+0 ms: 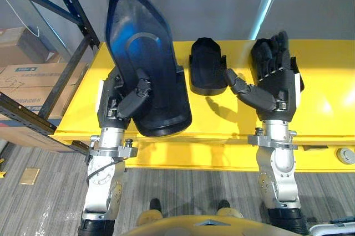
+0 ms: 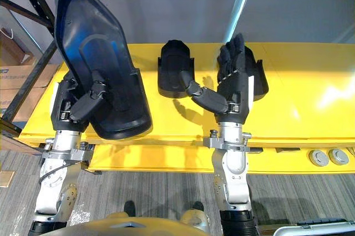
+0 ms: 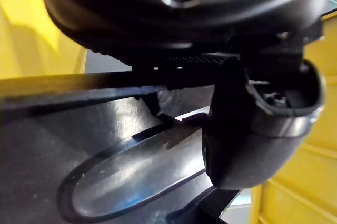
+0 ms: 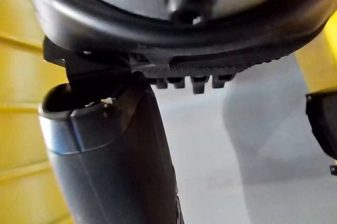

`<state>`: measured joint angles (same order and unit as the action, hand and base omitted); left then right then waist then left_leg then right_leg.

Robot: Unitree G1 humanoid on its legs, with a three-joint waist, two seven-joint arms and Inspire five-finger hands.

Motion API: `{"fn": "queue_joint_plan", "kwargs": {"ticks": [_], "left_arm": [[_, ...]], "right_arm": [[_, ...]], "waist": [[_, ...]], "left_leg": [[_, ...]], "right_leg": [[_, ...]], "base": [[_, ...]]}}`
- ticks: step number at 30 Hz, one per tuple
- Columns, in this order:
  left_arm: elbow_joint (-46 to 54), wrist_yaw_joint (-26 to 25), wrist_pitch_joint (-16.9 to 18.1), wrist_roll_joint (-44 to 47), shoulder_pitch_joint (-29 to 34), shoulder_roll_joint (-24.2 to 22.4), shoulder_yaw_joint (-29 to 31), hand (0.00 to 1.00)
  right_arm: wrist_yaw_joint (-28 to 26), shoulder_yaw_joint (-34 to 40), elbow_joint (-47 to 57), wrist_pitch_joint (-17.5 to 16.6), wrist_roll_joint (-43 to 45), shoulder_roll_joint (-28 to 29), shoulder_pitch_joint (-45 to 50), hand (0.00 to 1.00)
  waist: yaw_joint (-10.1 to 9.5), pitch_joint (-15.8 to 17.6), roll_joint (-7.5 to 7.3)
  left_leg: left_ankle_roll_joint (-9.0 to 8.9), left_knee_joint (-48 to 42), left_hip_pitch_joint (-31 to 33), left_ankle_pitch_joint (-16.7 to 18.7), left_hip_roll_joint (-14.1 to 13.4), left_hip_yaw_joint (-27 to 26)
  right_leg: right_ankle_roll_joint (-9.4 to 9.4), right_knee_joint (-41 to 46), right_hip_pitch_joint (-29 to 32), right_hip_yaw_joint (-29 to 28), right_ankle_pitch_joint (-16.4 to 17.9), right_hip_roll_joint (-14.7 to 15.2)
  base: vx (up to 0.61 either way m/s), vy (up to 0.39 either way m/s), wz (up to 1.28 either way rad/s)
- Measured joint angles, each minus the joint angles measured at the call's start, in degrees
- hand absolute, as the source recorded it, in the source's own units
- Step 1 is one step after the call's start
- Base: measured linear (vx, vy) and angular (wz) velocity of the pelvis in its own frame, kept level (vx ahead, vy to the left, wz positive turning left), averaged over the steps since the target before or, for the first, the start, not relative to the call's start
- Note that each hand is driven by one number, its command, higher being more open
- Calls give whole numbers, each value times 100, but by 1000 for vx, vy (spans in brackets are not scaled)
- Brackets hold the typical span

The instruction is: Walk over and take three plastic housings, then place them on the shelf

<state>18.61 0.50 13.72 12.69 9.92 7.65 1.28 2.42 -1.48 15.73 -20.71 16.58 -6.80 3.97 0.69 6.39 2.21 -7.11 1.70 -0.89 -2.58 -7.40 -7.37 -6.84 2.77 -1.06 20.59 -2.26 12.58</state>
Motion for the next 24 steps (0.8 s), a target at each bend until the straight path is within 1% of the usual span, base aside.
{"fn": "queue_joint_plan", "kwargs": {"ticks": [2, 6, 9, 11, 13, 14, 16, 18, 21, 24], "left_arm": [[-142, -247, -297, -634, 55, 74, 324, 0], [-824, -445, -409, -806, 48, 467, 797, 0], [-1364, -424, -483, -544, -180, 714, 1034, 0], [-1761, -450, -484, -415, -491, 856, 1044, 0], [-2570, -466, -465, -193, -1114, 1100, 1039, 0], [-2792, -478, -461, -149, -1277, 1151, 1040, 0], [-3558, -442, -456, 116, -1776, 1348, 1037, 0], [-3987, -393, -458, 277, -2038, 1399, 1031, 0], [-4763, -282, -452, 590, -2463, 1528, 1024, 0], [-5219, -226, -516, 725, -2743, 1620, 1032, 0]], "right_arm": [[-67, 6, -1, 2, 38, -71, -8, 100], [-147, -14, -29, 44, 303, -276, -33, 100], [-198, -124, -261, 87, 414, -281, -110, 100], [-198, -244, -497, 157, 401, -303, -186, 100], [-246, -539, -713, 314, 258, -455, -307, 100], [-270, -595, -720, 342, 181, -502, -319, 100], [-412, -731, -724, 407, 182, -675, -449, 100], [-435, -700, -727, 410, 187, -770, -631, 100], [-425, -646, -726, 418, 189, -938, -938, 100], [-419, -562, -662, 425, 189, -960, -992, 100]], "waist": [[-34, -25, 34], [-32, -73, 112], [-45, -81, 128], [-55, -87, 140], [-48, -107, 202], [-49, -105, 220], [-19, -93, 277], [-1, -94, 287], [119, -93, 288], [138, -81, 309]], "left_leg": [[-4, 151, -92, -87, 1, 8], [5, 282, -155, -179, 4, 35], [4, 282, -155, -210, 1, 84], [8, 279, -157, -230, 3, 107], [21, 281, -150, -252, 2, 113], [22, 281, -148, -252, 2, 104], [31, 280, -131, -264, 2, 31], [37, 253, -70, -270, 2, -29], [38, 244, -36, -287, 8, -43], [27, 240, -39, -294, 4, -131]], "right_leg": [[0, 5, -22, 10, 0, -8], [-4, 22, -26, 34, 12, -11], [10, 108, -15, 49, 80, -4], [8, 213, 11, 49, 150, 19], [-8, 258, 41, 24, 171, 20], [-8, 280, 62, 4, 173, 21], [5, 378, 181, -84, 182, 35], [5, 472, 303, -183, 196, 44], [-18, 769, 485, -263, 335, 91], [-13, 1040, 669, -399, 474, 115]], "base": [[0, 0, 0], [-13, -11, 4], [-31, -14, 7], [-42, -12, 5], [-52, -11, 0], [-57, -6, -9], [-53, -2, -15], [-40, -6, -15], [-18, -10, -5], [-13, -33, -15]]}}
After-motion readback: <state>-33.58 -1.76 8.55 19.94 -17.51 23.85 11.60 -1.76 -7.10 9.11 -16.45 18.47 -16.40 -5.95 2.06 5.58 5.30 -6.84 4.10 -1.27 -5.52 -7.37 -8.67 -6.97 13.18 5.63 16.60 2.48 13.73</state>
